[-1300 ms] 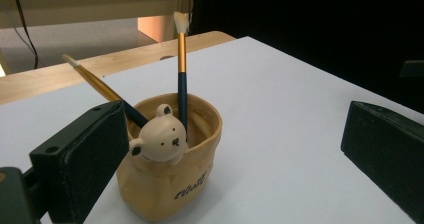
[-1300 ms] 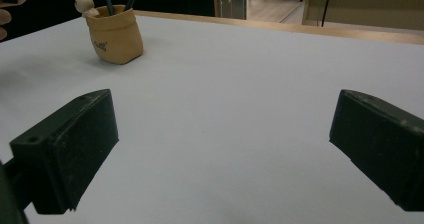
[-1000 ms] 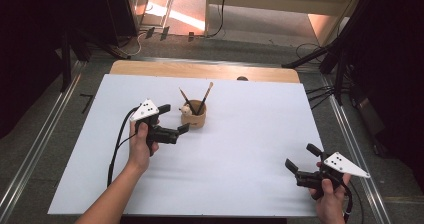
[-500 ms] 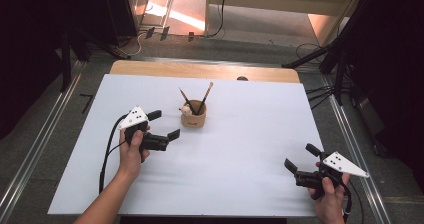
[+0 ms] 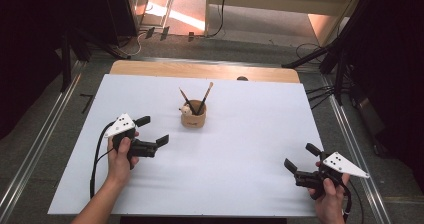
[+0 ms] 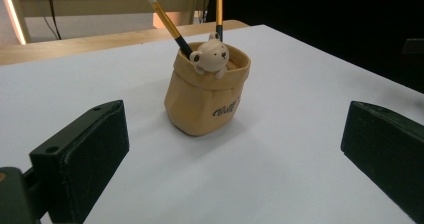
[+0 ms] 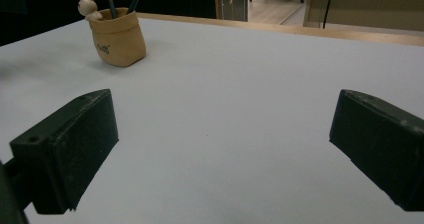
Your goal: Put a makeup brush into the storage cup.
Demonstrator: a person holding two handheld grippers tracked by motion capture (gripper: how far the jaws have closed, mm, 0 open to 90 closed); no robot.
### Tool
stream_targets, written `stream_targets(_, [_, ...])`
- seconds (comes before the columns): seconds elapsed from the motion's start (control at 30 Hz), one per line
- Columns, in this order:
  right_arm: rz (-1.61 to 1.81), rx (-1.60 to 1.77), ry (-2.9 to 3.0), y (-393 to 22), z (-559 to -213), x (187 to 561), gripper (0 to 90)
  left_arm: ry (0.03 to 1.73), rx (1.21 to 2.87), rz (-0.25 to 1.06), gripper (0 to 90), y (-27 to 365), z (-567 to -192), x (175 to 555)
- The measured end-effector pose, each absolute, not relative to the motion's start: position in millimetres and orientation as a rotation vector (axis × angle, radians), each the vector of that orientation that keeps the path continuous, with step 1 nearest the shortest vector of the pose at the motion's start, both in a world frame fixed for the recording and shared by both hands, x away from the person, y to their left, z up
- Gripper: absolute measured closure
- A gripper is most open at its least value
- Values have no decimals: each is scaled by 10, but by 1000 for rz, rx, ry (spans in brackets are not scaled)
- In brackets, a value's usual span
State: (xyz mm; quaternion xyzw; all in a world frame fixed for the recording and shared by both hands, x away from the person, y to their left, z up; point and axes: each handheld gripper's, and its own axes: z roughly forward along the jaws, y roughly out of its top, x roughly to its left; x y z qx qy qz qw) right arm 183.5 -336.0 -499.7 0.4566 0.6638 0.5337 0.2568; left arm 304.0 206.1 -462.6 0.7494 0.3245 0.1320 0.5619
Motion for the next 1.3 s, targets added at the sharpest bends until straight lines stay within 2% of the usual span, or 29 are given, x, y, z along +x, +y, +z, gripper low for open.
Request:
stream_targets(0.47, [1456, 1236, 1802, -3345, -4993, 1832, 0, 793, 1751, 328, 0, 2331, -4676, 2937])
stream_targets(1.3, [1442, 1246, 1797, -3361, -5001, 1833, 0, 804, 1740, 348, 0, 2592, -4716, 2774])
